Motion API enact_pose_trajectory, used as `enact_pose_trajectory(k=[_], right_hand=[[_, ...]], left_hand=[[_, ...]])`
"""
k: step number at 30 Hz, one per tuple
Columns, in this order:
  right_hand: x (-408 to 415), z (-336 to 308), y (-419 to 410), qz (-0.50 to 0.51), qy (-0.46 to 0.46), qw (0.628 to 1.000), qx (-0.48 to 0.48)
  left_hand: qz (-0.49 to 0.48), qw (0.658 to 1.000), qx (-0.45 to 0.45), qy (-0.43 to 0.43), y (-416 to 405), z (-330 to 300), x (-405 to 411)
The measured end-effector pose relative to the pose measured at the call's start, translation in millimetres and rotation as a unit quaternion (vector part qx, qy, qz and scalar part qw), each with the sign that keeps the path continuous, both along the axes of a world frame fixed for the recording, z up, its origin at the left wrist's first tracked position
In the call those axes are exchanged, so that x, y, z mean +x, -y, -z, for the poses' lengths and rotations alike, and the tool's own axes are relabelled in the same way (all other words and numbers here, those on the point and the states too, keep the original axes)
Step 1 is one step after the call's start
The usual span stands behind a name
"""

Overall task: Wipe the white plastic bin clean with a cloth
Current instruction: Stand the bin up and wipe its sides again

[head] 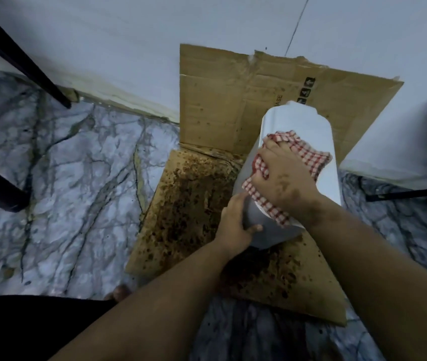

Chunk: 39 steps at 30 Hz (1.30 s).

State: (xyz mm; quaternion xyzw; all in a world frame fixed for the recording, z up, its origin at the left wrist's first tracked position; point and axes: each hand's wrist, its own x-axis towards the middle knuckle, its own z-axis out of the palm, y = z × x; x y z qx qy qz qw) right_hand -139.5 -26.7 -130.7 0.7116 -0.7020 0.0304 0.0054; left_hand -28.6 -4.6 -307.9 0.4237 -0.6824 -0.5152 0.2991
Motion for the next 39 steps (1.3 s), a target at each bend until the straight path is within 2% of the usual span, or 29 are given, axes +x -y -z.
enact_pose_trajectory(k=[4, 11, 14, 17, 19, 24, 27, 28, 30, 32, 34, 36, 39], right_hand=[[-7.6, -9.9, 72.7, 0.024, -0.086, 0.991, 0.097], [-23.7, -22.6, 127.8, 0.050, -0.164, 0.978, 0.119], [-17.6, -17.2, 94.9, 0.019, -0.169, 0.978, 0.118], [-7.3, -13.0, 32.6, 0.004, -0.030, 0.998, 0.062], [-2.4, -12.6, -10.9, -0.002, 0.016, 1.000, 0.017], [-30.7, 9.8, -83.5, -0.073, -0.067, 0.994, -0.050], [-60.9, 25.9, -103.5, -0.022, -0.055, 0.995, -0.083], [-69.5, 29.5, -108.3, 0.002, -0.028, 0.994, -0.104], [-80.5, 33.7, -115.5, 0.034, 0.062, 0.984, -0.164], [-80.2, 38.5, -120.1, 0.066, 0.179, 0.955, -0.226], [-73.2, 50.3, -120.1, 0.113, 0.319, 0.904, -0.261], [-65.8, 58.3, -116.8, 0.185, 0.439, 0.836, -0.272], [-64.8, 59.7, -111.5, 0.247, 0.535, 0.768, -0.250]], left_hand=[[0.006, 1.000, -0.020, 0.020, 1.0, -13.8, 0.3], [0.009, 0.999, -0.014, 0.037, -1.4, -20.3, -1.0], [0.006, 0.999, -0.013, 0.044, -5.8, -23.1, -0.2], [0.006, 0.998, -0.005, 0.059, -5.8, -24.2, 2.7], [-0.003, 0.998, 0.005, 0.066, -6.3, -22.2, 2.7], [-0.037, 0.999, 0.012, 0.037, -4.9, -15.5, -3.9], [-0.016, 0.999, 0.003, 0.031, 3.2, -0.5, -7.3], [-0.015, 0.999, 0.006, 0.033, 5.4, 4.3, -8.2], [-0.011, 0.999, 0.017, 0.037, -3.7, -26.7, -2.6], [0.002, 0.999, 0.032, 0.016, -10.3, -45.1, 0.0], [0.025, 0.999, 0.039, 0.005, -13.6, -59.5, 4.6], [0.014, 0.998, 0.067, 0.010, -12.6, -71.9, 8.3], [-0.138, 0.968, 0.206, -0.032, -1.7, -98.2, 7.5]])
